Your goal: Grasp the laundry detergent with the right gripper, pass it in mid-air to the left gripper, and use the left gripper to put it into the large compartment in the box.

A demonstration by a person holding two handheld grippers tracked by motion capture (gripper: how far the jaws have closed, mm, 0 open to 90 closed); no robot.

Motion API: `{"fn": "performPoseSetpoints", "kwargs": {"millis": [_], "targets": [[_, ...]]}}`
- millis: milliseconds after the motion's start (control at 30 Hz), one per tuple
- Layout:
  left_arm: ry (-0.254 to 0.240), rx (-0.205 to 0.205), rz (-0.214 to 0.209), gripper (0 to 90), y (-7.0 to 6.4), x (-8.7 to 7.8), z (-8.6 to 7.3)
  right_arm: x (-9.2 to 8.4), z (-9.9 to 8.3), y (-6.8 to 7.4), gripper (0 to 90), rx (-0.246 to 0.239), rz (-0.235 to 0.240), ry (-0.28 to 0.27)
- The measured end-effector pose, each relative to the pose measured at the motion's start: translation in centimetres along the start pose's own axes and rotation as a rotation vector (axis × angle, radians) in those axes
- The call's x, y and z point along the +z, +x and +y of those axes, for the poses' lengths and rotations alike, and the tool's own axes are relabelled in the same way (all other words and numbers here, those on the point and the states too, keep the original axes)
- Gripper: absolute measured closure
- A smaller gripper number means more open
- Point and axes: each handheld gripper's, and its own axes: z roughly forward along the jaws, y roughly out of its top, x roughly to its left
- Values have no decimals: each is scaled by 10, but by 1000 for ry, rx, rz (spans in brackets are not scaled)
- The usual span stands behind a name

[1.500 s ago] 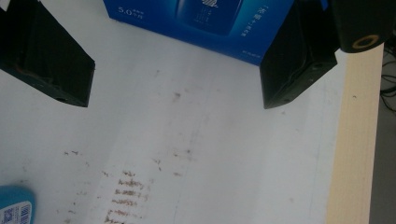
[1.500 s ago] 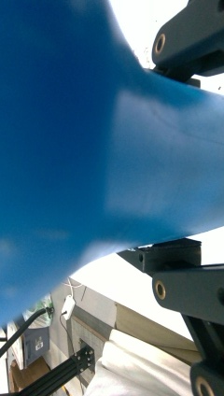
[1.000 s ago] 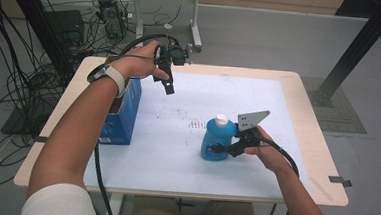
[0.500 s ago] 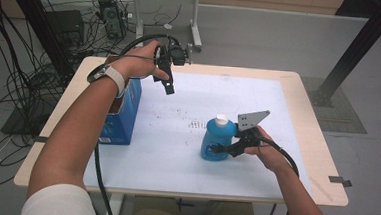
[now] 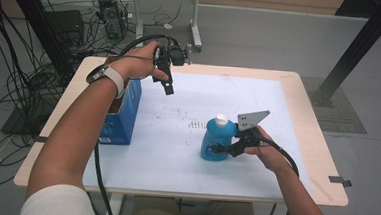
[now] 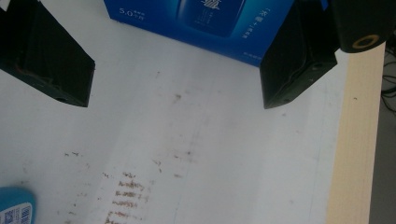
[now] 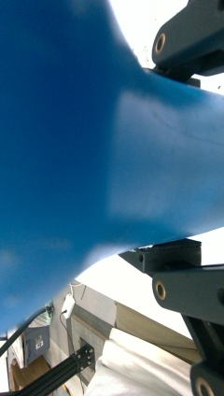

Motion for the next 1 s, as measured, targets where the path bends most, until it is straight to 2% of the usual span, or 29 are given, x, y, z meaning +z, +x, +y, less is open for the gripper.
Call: {"fn": "performPoseSetpoints", "kwargs": {"millis": [1000], "targets": [[-2,-2,3,107,-1,0,-1,0,0,0,408,-1,2,2]]}}
